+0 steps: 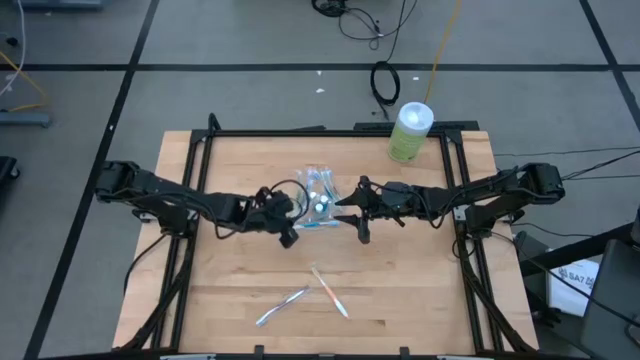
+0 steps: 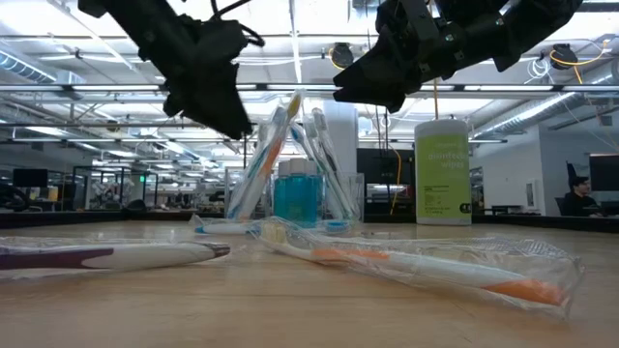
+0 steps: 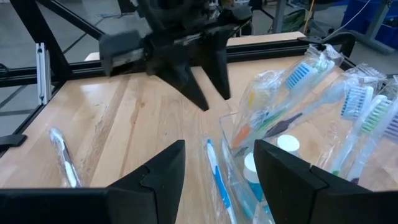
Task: Pick & Place toothbrushing station
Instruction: Adjust the transparent organizer on the table
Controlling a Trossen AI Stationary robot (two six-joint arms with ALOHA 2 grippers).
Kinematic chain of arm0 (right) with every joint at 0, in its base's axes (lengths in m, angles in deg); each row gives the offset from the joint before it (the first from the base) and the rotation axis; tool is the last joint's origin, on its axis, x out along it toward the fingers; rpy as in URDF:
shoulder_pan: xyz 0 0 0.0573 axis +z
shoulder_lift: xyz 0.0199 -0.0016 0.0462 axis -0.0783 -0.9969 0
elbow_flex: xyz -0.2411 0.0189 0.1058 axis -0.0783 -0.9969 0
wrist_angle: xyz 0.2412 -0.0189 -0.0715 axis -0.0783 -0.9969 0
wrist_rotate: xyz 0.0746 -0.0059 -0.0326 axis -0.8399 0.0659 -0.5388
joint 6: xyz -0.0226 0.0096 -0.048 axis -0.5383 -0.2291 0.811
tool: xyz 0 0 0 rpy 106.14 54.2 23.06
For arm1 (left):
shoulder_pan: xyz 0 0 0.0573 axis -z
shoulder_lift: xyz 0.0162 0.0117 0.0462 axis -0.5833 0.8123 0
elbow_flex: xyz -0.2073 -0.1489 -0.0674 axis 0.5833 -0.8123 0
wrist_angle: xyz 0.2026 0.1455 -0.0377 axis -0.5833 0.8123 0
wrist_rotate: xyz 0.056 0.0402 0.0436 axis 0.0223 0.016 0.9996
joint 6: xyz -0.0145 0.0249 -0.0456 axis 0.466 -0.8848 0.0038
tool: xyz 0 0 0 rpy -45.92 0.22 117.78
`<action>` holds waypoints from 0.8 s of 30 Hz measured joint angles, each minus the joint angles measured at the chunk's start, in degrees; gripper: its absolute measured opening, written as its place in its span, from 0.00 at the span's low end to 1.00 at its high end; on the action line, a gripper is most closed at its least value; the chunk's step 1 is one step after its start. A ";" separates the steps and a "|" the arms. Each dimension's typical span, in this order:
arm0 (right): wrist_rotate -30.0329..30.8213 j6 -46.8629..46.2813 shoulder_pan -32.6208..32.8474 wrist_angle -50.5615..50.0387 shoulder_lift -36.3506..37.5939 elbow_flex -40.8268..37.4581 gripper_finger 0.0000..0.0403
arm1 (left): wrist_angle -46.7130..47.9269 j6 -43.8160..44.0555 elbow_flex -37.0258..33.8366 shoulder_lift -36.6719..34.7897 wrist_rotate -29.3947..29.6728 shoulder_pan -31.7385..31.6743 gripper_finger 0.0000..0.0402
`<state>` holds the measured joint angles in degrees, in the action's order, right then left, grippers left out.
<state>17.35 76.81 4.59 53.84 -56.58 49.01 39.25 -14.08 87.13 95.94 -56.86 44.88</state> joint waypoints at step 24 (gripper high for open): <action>0.02 -1.95 0.00 0.10 0.00 0.01 0.45 | -4.09 -2.89 0.00 11.58 3.27 3.86 0.02</action>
<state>17.37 74.87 4.59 53.94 -56.58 49.02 35.16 -16.97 87.13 107.53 -53.59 48.74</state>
